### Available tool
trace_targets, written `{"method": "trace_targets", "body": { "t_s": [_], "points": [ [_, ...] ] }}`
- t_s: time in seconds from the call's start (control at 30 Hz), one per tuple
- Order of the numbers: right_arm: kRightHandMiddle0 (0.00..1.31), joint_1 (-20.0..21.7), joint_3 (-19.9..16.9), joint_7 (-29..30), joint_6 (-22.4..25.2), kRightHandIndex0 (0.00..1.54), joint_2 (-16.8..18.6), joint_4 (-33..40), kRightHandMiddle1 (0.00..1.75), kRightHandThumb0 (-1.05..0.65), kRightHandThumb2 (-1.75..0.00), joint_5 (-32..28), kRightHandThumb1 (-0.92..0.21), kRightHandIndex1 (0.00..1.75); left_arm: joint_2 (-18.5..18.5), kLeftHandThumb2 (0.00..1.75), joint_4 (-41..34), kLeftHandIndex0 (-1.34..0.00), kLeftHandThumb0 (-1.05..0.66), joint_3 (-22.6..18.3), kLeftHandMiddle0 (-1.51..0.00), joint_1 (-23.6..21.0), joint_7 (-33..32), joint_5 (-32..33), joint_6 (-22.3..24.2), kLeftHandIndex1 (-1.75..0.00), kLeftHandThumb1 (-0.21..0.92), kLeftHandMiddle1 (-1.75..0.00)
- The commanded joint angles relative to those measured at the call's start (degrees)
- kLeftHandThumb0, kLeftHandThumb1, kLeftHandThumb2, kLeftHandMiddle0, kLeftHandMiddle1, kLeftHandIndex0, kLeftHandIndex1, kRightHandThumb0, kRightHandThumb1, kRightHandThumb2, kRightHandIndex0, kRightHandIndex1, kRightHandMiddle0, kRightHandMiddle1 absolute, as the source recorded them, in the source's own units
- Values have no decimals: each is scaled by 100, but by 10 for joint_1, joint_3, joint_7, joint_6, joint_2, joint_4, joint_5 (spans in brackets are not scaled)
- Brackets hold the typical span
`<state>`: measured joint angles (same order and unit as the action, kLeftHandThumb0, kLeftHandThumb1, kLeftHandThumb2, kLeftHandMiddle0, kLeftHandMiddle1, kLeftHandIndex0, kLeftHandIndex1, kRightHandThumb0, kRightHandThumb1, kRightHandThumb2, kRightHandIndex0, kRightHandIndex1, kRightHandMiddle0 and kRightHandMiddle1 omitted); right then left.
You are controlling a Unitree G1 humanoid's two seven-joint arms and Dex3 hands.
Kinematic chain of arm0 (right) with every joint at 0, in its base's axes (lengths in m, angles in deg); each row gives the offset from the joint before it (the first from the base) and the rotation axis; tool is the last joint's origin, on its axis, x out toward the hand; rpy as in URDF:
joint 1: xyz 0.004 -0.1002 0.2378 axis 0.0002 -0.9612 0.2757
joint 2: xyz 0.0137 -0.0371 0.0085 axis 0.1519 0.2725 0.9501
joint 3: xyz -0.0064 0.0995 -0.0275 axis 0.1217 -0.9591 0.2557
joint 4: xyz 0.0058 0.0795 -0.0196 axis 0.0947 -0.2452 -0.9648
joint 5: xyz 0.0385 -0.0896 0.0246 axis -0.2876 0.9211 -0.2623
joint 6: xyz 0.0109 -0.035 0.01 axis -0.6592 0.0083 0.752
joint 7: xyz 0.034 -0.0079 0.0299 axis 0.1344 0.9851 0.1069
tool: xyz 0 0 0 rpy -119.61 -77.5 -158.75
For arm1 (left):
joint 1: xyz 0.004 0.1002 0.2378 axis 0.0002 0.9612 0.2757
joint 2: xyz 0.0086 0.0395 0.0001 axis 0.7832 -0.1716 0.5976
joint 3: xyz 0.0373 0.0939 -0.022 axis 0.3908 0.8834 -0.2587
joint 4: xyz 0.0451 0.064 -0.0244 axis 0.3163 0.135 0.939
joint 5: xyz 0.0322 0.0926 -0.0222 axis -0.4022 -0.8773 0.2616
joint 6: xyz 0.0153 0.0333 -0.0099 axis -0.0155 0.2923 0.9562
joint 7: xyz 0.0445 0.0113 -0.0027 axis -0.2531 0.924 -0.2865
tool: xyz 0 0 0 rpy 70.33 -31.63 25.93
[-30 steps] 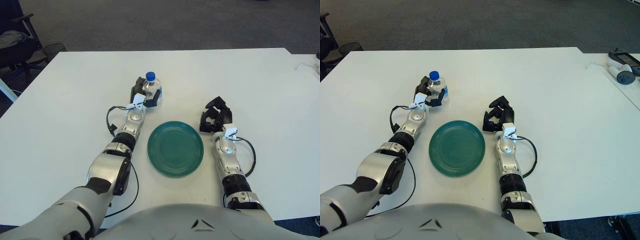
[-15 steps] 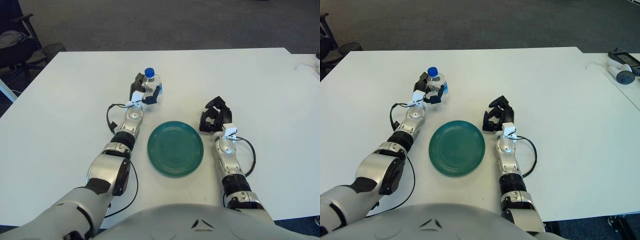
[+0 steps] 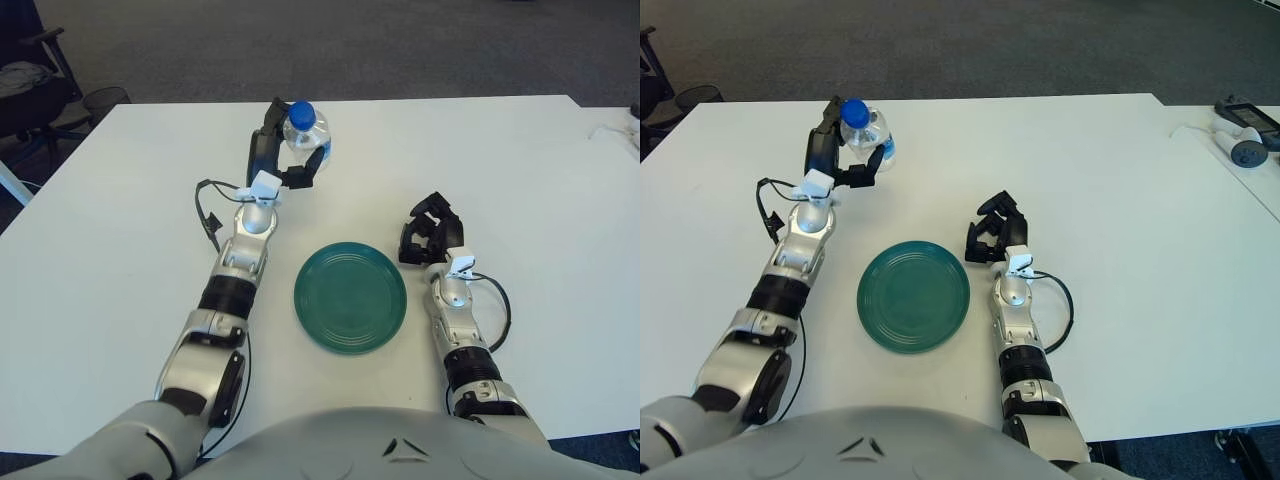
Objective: Put the bottle into the plate.
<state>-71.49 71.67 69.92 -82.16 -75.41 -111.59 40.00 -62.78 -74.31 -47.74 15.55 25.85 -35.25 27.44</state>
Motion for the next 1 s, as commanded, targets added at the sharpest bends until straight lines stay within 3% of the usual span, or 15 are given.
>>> {"method": "trace_targets", "body": {
  "t_s": [0.0, 0.3, 0.57, 0.77, 0.8, 0.87, 0.97],
  "points": [
    [61, -20, -5, 2, 15, 87, 3, -32, 175, 0, -161, -8, -2, 162, 22, 119, -50, -98, -6, 5, -123, 22, 22, -6, -25, -175, 36, -175],
    [61, -18, -2, 2, 14, 86, 0, -38, 175, 0, -161, -1, -3, 163, 55, 118, -81, -98, -5, 27, -122, 43, 62, -10, -138, -175, 35, -175],
    [62, -18, -4, 8, 21, 87, -1, -36, 175, 0, -162, 1, -2, 163, 104, 119, -99, -99, -5, 94, -121, 54, 237, 135, -179, -175, 35, -175],
    [62, -19, -4, 7, 18, 87, 0, -36, 175, 0, -164, -1, -1, 164, 126, 120, -94, -99, -5, 116, -120, 55, 332, 188, -196, -175, 34, -175],
    [62, -19, -3, 8, 18, 87, 0, -35, 175, 0, -164, 0, -1, 164, 125, 121, -89, -100, -5, 118, -120, 54, 341, 186, -203, -175, 34, -175],
    [63, -21, -2, 18, 19, 87, 3, -30, 175, 0, -164, 6, 0, 164, 112, 122, -19, -100, -7, 126, -120, 27, 332, 119, -277, -175, 33, -175],
    [63, -22, -1, 26, 17, 88, 4, -27, 175, 0, -164, 11, 0, 163, 119, 123, 4, -101, -10, 109, -122, 8, 310, 39, -348, -175, 30, -175]
  ]
}}
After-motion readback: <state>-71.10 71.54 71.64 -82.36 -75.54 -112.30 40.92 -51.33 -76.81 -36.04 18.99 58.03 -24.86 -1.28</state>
